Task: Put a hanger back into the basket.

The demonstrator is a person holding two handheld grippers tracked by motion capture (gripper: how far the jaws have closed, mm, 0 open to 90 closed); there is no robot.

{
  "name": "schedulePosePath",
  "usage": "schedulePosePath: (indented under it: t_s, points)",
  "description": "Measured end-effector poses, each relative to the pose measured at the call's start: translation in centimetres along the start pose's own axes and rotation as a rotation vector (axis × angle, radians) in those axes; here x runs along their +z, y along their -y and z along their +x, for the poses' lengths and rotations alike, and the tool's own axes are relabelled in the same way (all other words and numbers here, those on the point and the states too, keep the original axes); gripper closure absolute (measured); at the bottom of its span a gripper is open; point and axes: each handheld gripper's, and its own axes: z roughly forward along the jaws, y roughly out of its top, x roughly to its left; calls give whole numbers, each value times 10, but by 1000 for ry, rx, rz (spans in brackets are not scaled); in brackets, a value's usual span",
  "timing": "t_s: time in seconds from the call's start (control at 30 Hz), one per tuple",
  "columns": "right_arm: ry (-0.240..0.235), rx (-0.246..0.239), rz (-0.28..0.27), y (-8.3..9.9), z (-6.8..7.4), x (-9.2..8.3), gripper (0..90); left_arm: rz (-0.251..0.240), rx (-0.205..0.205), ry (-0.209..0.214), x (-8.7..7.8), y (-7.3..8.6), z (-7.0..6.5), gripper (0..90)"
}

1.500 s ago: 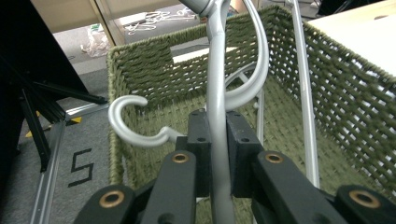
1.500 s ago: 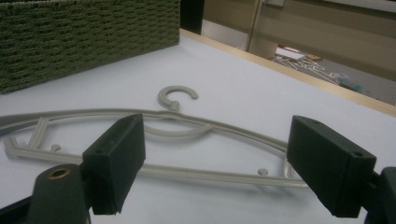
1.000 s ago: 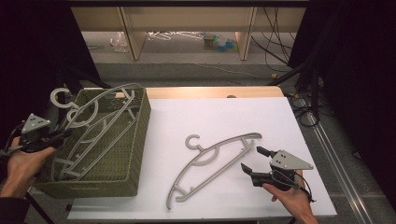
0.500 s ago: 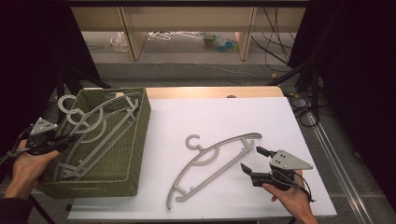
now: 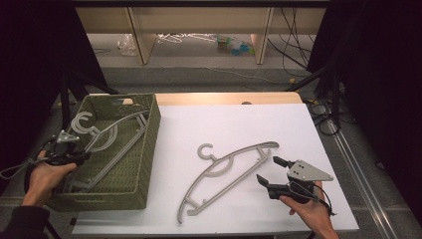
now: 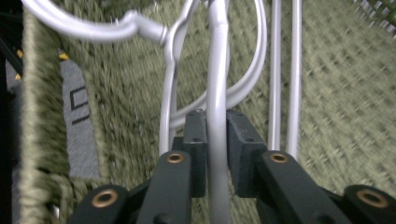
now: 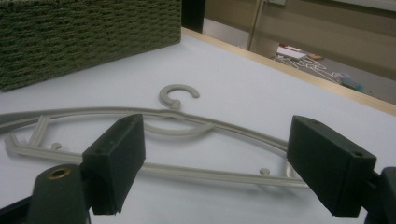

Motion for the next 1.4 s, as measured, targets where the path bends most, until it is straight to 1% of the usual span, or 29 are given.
schedulePosePath:
  t_s: [0.03, 0.1, 0.13, 0.17, 0.23, 0.27, 0.3, 0.33, 0.4, 0.47, 0.5, 0.57, 0.6, 0.67, 0.7, 0.73, 0.77, 0.8, 0.83, 0.9, 0.93, 0.97, 1.07, 1.13, 1.17, 1.23, 1.33, 1.37, 1.4]
  points:
    - [-1, 0, 0, 0, 0, 0, 205, -17, -20, -1, -2, 0, 1, 752]
    - [1, 3, 1, 0, 0, 0, 204, -69, -62, -24, -10, -2, 2, 742]
    - [6, 5, -7, 0, 0, 1, 204, -108, -94, -27, -14, -4, 1, 718]
    - [5, 4, -6, 0, 0, 1, 204, -138, -105, -19, -19, -6, -1, 699]
    - [0, 1, 2, 0, 0, 0, 204, -184, -88, -1, -29, -11, -11, 680]
    - [1, -1, 3, 0, 0, 0, 204, -212, -82, 7, -34, -15, -18, 657]
    - [2, -1, 3, 0, 0, 0, 204, -263, -85, 15, -42, -19, -29, 625]
    - [2, -1, 2, 0, 0, 0, 204, -301, -90, 26, -49, -22, -38, 599]
    - [0, 0, 0, 0, 0, 0, 204, -359, -78, 60, -61, -30, -58, 572]
    - [-1, 4, -3, 0, 0, 0, 204, -400, -62, 90, -69, -36, -77, 530]
    - [0, 2, -3, 0, 0, 0, 204, -414, -40, 107, -72, -40, -86, 501]
    - [-3, 1, -2, 0, 0, -1, 204, -448, -21, 151, -76, -46, -104, 483]
    - [0, -4, -6, 0, -1, -1, 204, -463, -17, 174, -77, -48, -114, 472]
    - [0, -3, -7, 0, -1, -1, 204, -490, -36, 209, -76, -50, -127, 448]
    - [1, -6, -6, 0, -1, -1, 205, -519, -45, 221, -76, -49, -135, 436]
    - [-2, -2, -3, 0, 0, -1, 205, -521, -40, 238, -75, -49, -139, 434]
    - [-2, -1, -4, 0, 0, -1, 204, -506, -34, 268, -74, -49, -145, 422]
    - [0, -3, -6, 0, -1, -1, 204, -514, -42, 293, -72, -48, -151, 415]
    - [-3, 1, -2, 0, -1, -1, 204, -513, -40, 308, -71, -48, -157, 406]
    - [-7, 0, -3, 0, 0, -1, 204, -500, -13, 328, -67, -48, -169, 380]
    - [-9, -6, -10, 0, 0, 0, 204, -503, -8, 341, -65, -48, -174, 375]
    - [-10, -3, -4, 0, 0, 0, 205, -504, 7, 349, -64, -48, -180, 367]
    - [-4, 6, -11, 1, 0, 0, 204, -498, 20, 386, -60, -49, -193, 351]
    - [-11, 4, -8, 1, -1, 0, 204, -489, 26, 407, -57, -48, -201, 340]
    - [-7, 2, -10, 1, -1, 1, 204, -484, 37, 419, -55, -48, -206, 335]
    - [-12, 2, -5, 1, -2, 0, 203, -489, 45, 429, -52, -47, -211, 332]
    - [-16, 3, -3, 1, -2, 0, 203, -496, 13, 460, -48, -43, -220, 319]
    - [-22, 13, -1, 1, -1, 0, 203, -495, 5, 472, -46, -41, -225, 312]
    - [-26, 17, 1, 1, 0, 0, 203, -501, 13, 484, -45, -41, -227, 303]
